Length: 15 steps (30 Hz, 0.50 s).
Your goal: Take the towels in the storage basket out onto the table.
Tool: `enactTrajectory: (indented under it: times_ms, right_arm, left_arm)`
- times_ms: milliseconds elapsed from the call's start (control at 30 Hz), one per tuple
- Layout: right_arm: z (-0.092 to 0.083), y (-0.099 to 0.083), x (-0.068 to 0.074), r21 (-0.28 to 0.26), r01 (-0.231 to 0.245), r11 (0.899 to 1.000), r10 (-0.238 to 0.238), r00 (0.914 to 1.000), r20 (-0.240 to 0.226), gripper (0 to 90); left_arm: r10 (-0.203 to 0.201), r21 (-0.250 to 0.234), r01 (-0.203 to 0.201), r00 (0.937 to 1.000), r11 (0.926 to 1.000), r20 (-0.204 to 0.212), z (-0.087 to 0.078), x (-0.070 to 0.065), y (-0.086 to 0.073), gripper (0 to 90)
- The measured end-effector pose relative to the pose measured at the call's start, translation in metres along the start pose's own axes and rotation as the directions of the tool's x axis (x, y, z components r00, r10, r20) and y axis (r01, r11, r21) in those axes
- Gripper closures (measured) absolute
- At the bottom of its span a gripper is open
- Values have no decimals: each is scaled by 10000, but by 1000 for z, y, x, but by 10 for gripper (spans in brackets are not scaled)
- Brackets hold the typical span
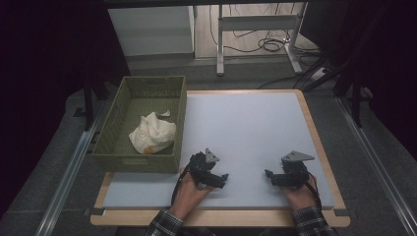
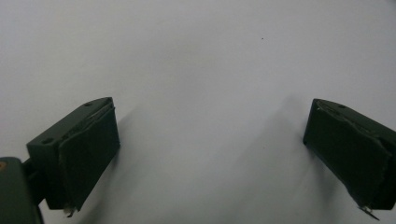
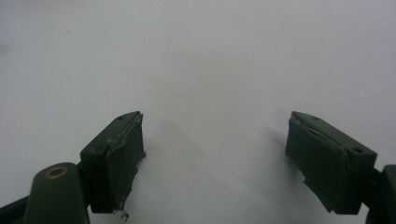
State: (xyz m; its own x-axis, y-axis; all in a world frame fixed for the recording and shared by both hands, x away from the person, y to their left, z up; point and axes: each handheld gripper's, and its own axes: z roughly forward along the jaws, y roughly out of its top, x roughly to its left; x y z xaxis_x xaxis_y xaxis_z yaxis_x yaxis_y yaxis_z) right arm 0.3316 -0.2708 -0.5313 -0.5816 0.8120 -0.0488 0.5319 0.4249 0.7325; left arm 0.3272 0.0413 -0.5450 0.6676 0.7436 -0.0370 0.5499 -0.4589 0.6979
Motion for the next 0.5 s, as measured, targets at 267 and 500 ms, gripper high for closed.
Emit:
enactTrajectory:
  times_ms: [267,500]
  right_arm:
    - [0,0,0,10,1,10000,-1,10000,-19,190]
    - [0,0,0,12,5,10000,-5,10000,-18,189]
  left_arm:
    - [1,-11,-1,10000,10000,-8,0,0,0,33]
    - [23,45,-23,10000,10000,-23,0,0,0,34]
